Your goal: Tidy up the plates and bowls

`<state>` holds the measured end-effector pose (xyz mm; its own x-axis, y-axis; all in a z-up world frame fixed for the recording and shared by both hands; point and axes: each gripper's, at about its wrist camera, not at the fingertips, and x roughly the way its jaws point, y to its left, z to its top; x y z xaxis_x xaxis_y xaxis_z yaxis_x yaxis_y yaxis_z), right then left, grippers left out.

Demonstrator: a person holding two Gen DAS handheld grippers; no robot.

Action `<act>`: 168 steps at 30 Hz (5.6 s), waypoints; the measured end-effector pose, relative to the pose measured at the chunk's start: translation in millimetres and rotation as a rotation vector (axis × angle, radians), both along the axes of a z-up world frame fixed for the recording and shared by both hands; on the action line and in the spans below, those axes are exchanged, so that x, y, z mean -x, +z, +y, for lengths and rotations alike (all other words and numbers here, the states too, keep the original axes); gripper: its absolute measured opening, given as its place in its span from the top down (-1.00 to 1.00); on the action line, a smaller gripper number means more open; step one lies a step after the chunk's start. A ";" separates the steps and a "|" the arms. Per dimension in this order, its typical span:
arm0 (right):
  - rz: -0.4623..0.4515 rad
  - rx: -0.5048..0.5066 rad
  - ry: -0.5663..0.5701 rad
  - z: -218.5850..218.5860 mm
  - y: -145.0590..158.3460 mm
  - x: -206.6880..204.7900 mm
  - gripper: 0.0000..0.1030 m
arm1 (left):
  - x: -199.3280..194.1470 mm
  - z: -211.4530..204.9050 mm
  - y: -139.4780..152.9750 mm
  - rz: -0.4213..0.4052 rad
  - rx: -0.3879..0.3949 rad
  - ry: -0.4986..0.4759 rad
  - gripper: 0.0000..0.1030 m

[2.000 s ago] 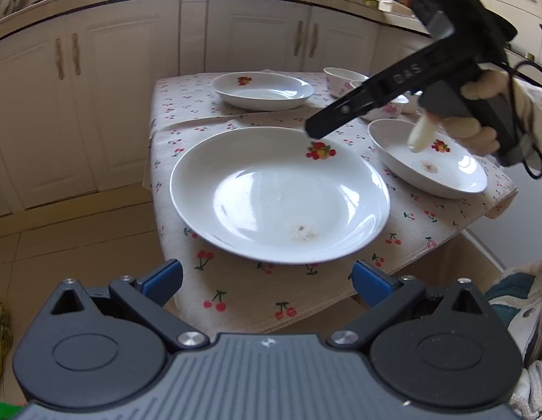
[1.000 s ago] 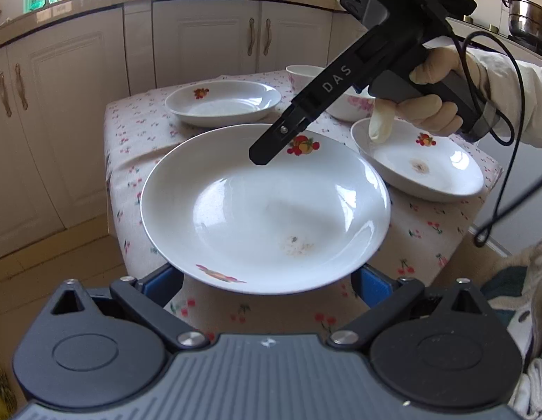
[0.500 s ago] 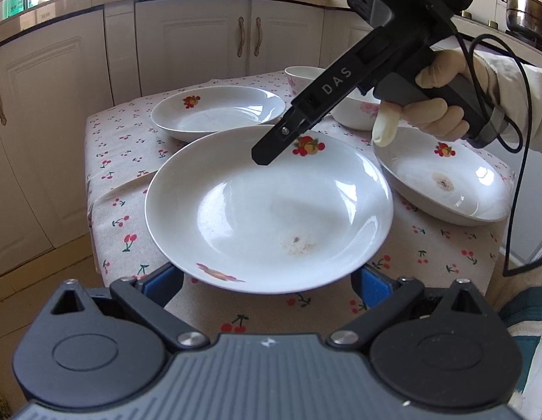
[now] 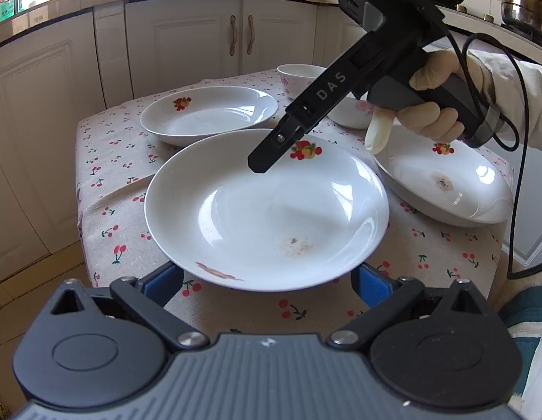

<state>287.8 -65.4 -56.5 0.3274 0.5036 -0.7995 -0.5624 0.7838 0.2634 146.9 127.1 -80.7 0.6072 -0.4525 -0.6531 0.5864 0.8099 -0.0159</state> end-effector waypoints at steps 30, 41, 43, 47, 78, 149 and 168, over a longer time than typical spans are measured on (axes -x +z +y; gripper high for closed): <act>-0.248 0.022 -0.204 -150.4 29.2 166.6 -1.00 | 87.0 -93.3 29.1 -0.022 0.032 0.026 -0.97; -0.338 0.006 -0.169 -195.8 10.7 222.4 -1.00 | 76.1 -131.4 37.7 -0.012 -0.011 -0.017 -0.97; -0.342 0.011 -0.136 -198.9 5.4 229.9 -1.00 | 69.5 -135.0 41.8 -0.011 -0.010 -0.012 -0.97; -0.330 0.029 -0.078 -196.0 -10.7 236.2 -1.00 | 54.9 -146.3 48.5 -0.008 -0.027 -0.018 -0.97; -0.423 0.041 0.010 -175.4 -34.5 224.4 -1.00 | -73.2 -216.1 26.6 0.291 -0.217 -0.216 -0.97; -0.379 0.064 0.237 -69.7 17.2 155.5 -1.00 | -105.1 -87.6 57.5 0.306 -0.110 -0.069 -0.83; -0.288 0.106 0.246 -29.1 15.1 130.4 -1.00 | -129.4 -50.3 28.2 0.361 -0.055 -0.045 -0.83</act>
<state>157.4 -94.4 -41.4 0.4258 0.5146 -0.7443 -0.7759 0.6308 -0.0077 276.3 76.8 -52.5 0.3136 -0.4314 -0.8459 0.5857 0.7891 -0.1852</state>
